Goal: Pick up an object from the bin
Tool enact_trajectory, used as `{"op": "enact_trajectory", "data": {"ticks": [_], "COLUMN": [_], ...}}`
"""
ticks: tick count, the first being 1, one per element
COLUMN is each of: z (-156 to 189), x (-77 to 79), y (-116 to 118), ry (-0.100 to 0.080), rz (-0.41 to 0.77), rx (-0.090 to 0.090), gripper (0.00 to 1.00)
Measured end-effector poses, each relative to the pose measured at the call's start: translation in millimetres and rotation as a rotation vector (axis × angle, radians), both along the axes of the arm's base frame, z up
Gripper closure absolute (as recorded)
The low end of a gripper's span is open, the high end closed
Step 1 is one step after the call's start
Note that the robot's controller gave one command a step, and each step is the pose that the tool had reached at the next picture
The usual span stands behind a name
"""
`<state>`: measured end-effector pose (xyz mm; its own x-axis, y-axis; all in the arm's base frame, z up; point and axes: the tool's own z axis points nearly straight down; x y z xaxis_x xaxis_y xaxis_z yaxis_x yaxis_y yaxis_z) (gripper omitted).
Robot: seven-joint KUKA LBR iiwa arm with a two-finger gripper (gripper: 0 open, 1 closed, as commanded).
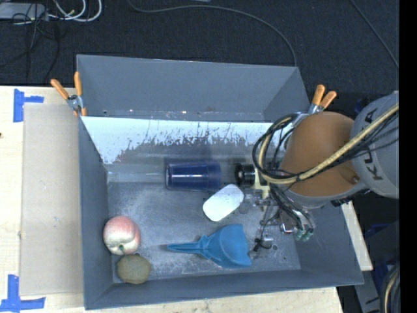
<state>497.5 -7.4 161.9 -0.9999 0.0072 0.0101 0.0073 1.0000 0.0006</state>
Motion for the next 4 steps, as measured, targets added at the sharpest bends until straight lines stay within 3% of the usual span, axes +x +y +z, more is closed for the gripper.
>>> {"op": "enact_trajectory", "data": {"ticks": [1, 2, 3, 4], "z": [3.9, -72.7, -57.6, -11.7], "x": [1.8, -20.3, -26.2, -25.8], "y": [0.0, 20.0, 24.7, 26.0], "ry": [-0.008, -0.004, -0.003, -0.006], "rz": [0.000, 0.008, 0.046, 0.049], "rx": [0.000, 0.000, 0.000, 0.001], "gripper": [0.00, 0.00, 0.00, 0.00]}}
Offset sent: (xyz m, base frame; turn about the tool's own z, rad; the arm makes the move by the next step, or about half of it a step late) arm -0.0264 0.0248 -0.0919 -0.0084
